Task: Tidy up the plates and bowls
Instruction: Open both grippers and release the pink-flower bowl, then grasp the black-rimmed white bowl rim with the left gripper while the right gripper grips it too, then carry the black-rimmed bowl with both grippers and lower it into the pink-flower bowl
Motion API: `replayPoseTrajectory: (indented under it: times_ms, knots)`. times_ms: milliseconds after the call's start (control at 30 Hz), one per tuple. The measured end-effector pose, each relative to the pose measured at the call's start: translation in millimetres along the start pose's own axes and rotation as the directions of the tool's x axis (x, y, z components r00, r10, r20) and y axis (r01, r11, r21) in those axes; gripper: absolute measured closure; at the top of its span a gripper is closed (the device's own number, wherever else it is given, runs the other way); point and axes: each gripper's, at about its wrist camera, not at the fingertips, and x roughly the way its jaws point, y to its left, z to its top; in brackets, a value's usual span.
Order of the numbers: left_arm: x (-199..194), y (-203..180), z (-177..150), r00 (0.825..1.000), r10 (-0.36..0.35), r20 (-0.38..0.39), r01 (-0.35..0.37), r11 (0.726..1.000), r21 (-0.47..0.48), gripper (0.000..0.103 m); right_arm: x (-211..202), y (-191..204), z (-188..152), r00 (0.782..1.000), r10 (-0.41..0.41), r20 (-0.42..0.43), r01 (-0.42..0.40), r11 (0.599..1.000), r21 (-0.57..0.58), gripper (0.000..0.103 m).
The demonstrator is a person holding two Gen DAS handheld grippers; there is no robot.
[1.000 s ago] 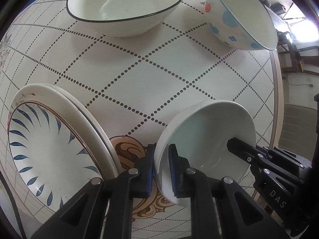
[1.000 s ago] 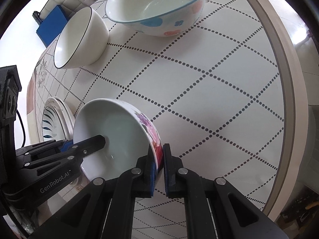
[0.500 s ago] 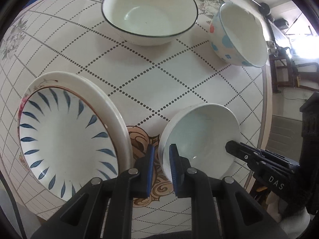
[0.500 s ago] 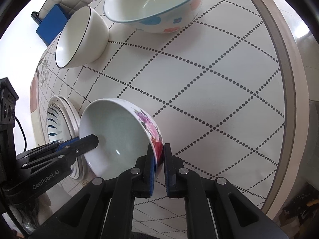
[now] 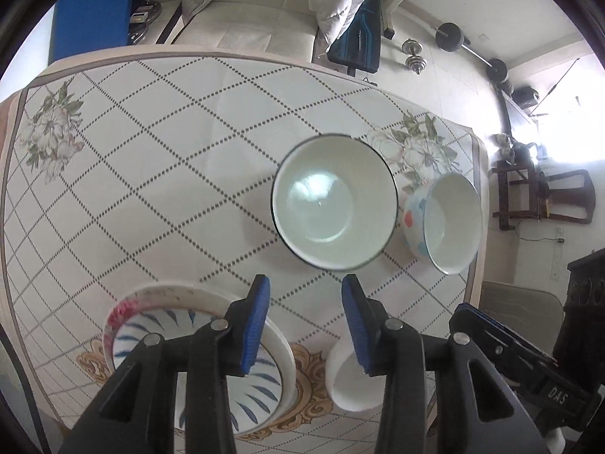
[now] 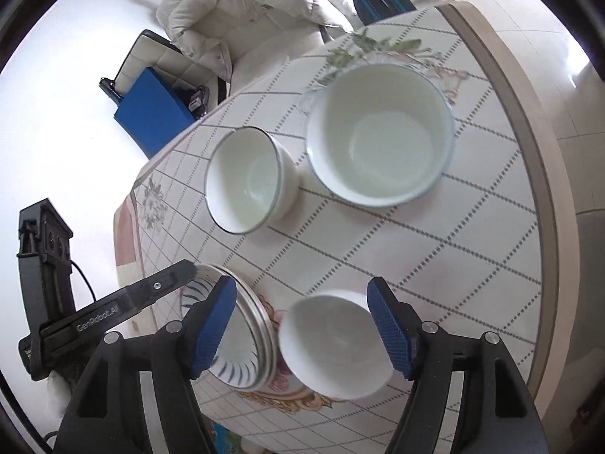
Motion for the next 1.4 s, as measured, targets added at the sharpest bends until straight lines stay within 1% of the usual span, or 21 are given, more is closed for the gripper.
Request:
replayPoseTrajectory:
  times_ms: [133, 200, 233, 267, 333, 467, 533, 600, 633, 667, 700, 767, 800, 867, 933, 1033, 1233, 1400]
  knots:
    - [20.6, 5.7, 35.0, 0.999, 0.003, -0.045, -0.002, 1.0, 0.027, 0.066, 14.1, 21.2, 27.4, 1.0, 0.015, 0.008, -0.016, 0.999, 0.032, 0.029]
    - [33.1, 8.3, 48.9, 0.997, 0.002, -0.075, 0.001, 0.999, 0.039, 0.066, 28.6, 30.6, 39.6, 1.0, -0.001, 0.007, 0.0, 0.999, 0.047, 0.031]
    - [38.3, 9.2, 54.4, 0.996, 0.001, -0.089, 0.003, 0.999, 0.041, 0.066, 34.4, 30.4, 44.6, 1.0, -0.012, 0.0, 0.012, 0.998, 0.062, 0.036]
    - [43.7, 10.2, 60.1, 0.995, -0.006, -0.102, 0.011, 0.999, 0.046, 0.066, 41.9, 30.3, 49.1, 1.0, -0.017, -0.011, 0.017, 0.996, 0.082, 0.043]
    - [54.1, 10.4, 68.0, 0.992, 0.01, -0.124, -0.001, 0.998, 0.068, 0.066, 56.0, 26.6, 56.2, 0.999, -0.013, -0.039, 0.018, 0.993, 0.117, 0.049]
    - [73.1, 9.5, 77.0, 0.986, 0.03, -0.163, -0.013, 0.994, 0.107, 0.066, 78.8, 24.7, 64.3, 0.998, -0.015, -0.068, 0.026, 0.985, 0.168, 0.058]
    - [80.2, 8.7, 80.0, 0.985, 0.033, -0.169, -0.013, 0.992, 0.122, 0.067, 86.5, 22.4, 67.5, 0.997, -0.039, -0.067, 0.05, 0.984, 0.174, 0.059]
    - [85.6, 6.9, 81.5, 0.985, 0.041, -0.167, -0.017, 0.99, 0.143, 0.068, 92.6, 20.0, 69.6, 0.996, -0.062, -0.07, 0.074, 0.981, 0.178, 0.063]
    - [86.5, 6.2, 81.9, 0.986, 0.046, -0.158, -0.022, 0.988, 0.151, 0.072, 96.9, 18.4, 70.7, 0.995, -0.072, -0.073, 0.084, 0.98, 0.179, 0.066]
    - [87.9, 5.5, 82.3, 0.987, 0.052, -0.155, -0.027, 0.987, 0.158, 0.081, 99.2, 16.9, 71.1, 0.994, -0.082, -0.075, 0.095, 0.979, 0.18, 0.071]
    - [89.3, 5.0, 82.1, 0.986, 0.048, -0.159, -0.023, 0.987, 0.159, 0.085, 101.1, 15.5, 72.0, 0.992, -0.098, -0.078, 0.11, 0.978, 0.179, 0.074]
    - [90.2, 2.7, 80.6, 0.987, 0.039, -0.153, -0.014, 0.987, 0.161, 0.09, 105.4, 13.1, 72.7, 0.987, -0.141, -0.083, 0.153, 0.973, 0.171, 0.092]
    - [90.6, 0.7, 79.1, 0.988, 0.041, -0.149, -0.015, 0.986, 0.166, 0.094, 106.3, 11.6, 72.8, 0.984, -0.157, -0.083, 0.169, 0.971, 0.17, 0.094]
    - [91.7, -4.5, 76.0, 0.989, 0.065, -0.134, -0.039, 0.982, 0.186, 0.095, 109.3, 13.3, 72.5, 0.984, -0.161, -0.081, 0.172, 0.971, 0.163, 0.094]
    - [91.1, -6.7, 71.5, 0.989, 0.087, -0.121, -0.062, 0.978, 0.198, 0.095, 109.7, 16.8, 73.2, 0.98, -0.185, -0.078, 0.194, 0.97, 0.144, 0.094]
    - [87.5, -6.4, 67.5, 0.989, 0.097, -0.114, -0.073, 0.977, 0.198, 0.095, 109.5, 20.4, 73.2, 0.975, -0.212, -0.072, 0.22, 0.967, 0.13, 0.095]
    - [66.8, -8.6, 58.4, 0.991, 0.097, -0.09, -0.079, 0.978, 0.193, 0.095, 101.8, 23.1, 74.4, 0.978, -0.199, -0.066, 0.206, 0.972, 0.117, 0.096]
    - [42.8, -19.0, 53.2, 0.994, 0.102, -0.048, -0.09, 0.974, 0.207, 0.095, 82.4, 29.9, 72.0, 0.981, -0.19, -0.046, 0.194, 0.976, 0.096, 0.096]
